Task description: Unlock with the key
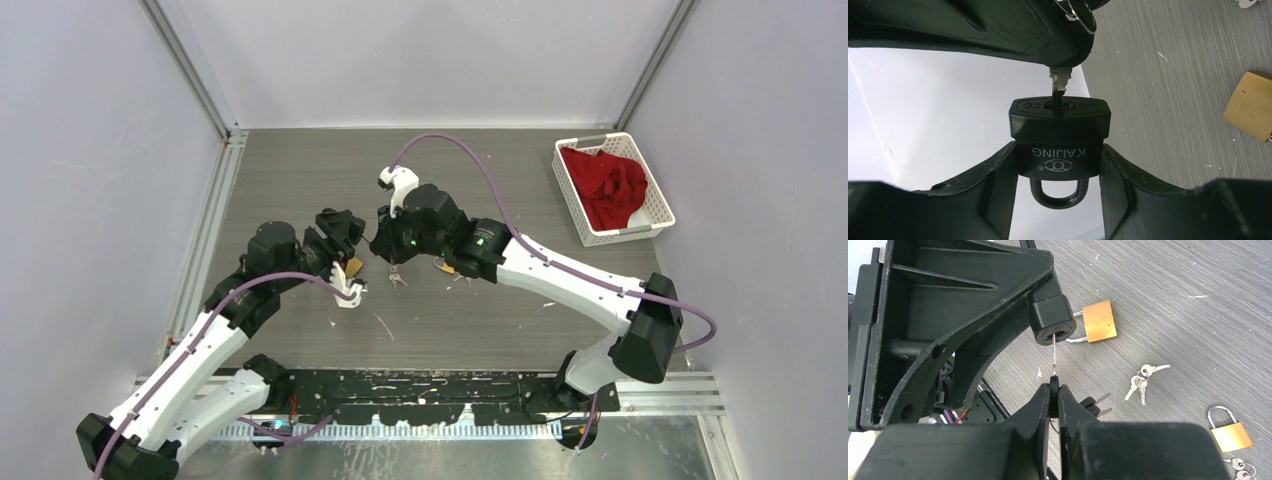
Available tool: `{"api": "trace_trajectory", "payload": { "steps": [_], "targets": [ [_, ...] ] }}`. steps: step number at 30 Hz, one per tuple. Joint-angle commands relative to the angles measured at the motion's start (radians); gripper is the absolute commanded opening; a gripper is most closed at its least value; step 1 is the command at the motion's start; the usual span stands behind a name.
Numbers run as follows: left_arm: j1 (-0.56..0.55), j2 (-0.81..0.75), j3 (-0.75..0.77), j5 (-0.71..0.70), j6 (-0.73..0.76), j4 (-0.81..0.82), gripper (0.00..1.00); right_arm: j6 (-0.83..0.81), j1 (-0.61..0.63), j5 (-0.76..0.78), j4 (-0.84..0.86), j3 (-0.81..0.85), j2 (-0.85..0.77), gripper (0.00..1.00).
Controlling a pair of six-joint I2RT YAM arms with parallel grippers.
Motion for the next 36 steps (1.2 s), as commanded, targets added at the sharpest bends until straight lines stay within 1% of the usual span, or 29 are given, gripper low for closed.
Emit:
{"api": "trace_trajectory", "payload": {
  "steps": [1,7,10,14,17,21,26,28,32,34,36],
  "targets": [
    [-0.094,-0.038,0.027,0.436,-0.045,0.235,0.00,0.040,-0.002,0.067,0.411,0.035,0.017,0.01],
    [-0.097,-0.052,0.006,0.427,-0.097,0.294,0.00,0.040,-0.001,0.085,0.421,-0.003,-0.021,0.01],
    [-0.096,-0.070,-0.015,0.425,-0.112,0.321,0.00,0.045,-0.001,0.094,0.448,-0.067,-0.068,0.01],
    [-0.097,-0.080,-0.012,0.412,-0.120,0.304,0.00,0.046,-0.001,0.082,0.463,-0.138,-0.129,0.01],
    [-0.097,-0.083,-0.010,0.408,-0.108,0.283,0.00,0.049,0.000,0.082,0.472,-0.196,-0.189,0.01],
    [-0.097,-0.087,-0.016,0.424,-0.042,0.246,0.00,0.048,0.000,0.084,0.464,-0.220,-0.226,0.01],
    [-0.097,-0.093,-0.010,0.450,0.075,0.163,0.00,0.033,0.000,0.066,0.373,-0.147,-0.198,0.01],
    [-0.097,-0.096,-0.004,0.448,0.132,0.107,0.00,0.031,-0.001,0.063,0.301,-0.099,-0.181,0.01],
    [-0.097,-0.098,-0.006,0.442,0.212,0.052,0.00,0.044,-0.001,0.100,0.112,0.025,-0.131,0.01],
    [-0.097,-0.097,-0.010,0.444,0.219,0.054,0.00,0.051,-0.001,0.103,0.055,0.069,-0.104,0.01],
    [-0.097,-0.092,-0.008,0.444,0.218,0.055,0.00,0.053,0.008,0.111,0.045,0.082,-0.092,0.01]
  ]
}}
